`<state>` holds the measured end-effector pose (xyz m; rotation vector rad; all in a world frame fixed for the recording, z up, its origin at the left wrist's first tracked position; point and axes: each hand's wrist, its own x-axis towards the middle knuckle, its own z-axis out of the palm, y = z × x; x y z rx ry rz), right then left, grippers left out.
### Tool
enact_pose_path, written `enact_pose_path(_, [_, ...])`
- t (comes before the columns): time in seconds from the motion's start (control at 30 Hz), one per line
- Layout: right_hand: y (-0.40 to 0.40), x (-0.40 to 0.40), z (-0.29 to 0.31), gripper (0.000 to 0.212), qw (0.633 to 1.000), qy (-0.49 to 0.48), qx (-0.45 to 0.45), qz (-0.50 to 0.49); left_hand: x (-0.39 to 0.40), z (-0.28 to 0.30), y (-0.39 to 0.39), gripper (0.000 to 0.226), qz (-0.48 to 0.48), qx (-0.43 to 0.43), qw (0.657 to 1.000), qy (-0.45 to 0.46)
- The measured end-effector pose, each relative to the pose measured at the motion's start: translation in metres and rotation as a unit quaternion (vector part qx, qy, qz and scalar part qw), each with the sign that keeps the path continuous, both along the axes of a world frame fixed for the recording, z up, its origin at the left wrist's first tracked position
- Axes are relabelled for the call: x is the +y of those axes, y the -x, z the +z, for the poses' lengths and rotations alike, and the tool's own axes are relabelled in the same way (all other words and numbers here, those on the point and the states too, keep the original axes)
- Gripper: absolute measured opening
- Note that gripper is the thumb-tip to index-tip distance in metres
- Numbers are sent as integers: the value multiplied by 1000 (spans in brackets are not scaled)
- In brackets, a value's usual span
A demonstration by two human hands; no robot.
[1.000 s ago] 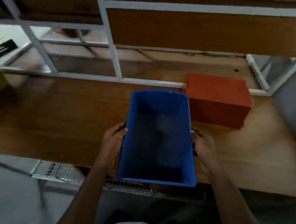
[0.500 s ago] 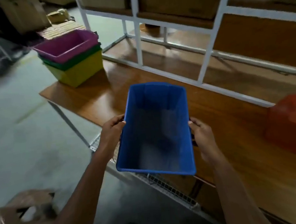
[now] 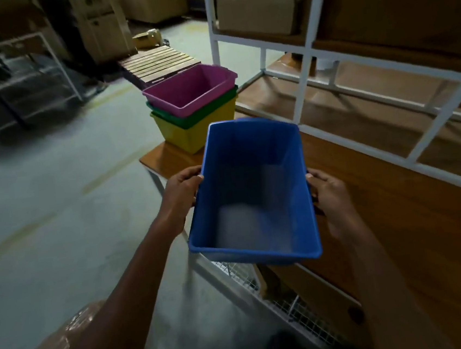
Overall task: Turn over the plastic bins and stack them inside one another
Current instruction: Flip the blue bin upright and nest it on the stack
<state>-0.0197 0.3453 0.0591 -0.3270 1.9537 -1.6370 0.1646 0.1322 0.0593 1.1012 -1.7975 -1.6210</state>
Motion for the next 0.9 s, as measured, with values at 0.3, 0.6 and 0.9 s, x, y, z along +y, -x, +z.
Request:
enact_pose_path(0.3, [44,-112,29,24,999,18,41,-4,-119,25,46,25,-13,21,1000,18])
enact_pose_path(0.6, [93,-204,66,18,993,56,69,-82,-230,73,121,27,-92,68,993,29])
enact_pose_path(0.9, [122,-288,89,24,985,31,90,-147,-335,93,195,29,-160,78,982,55])
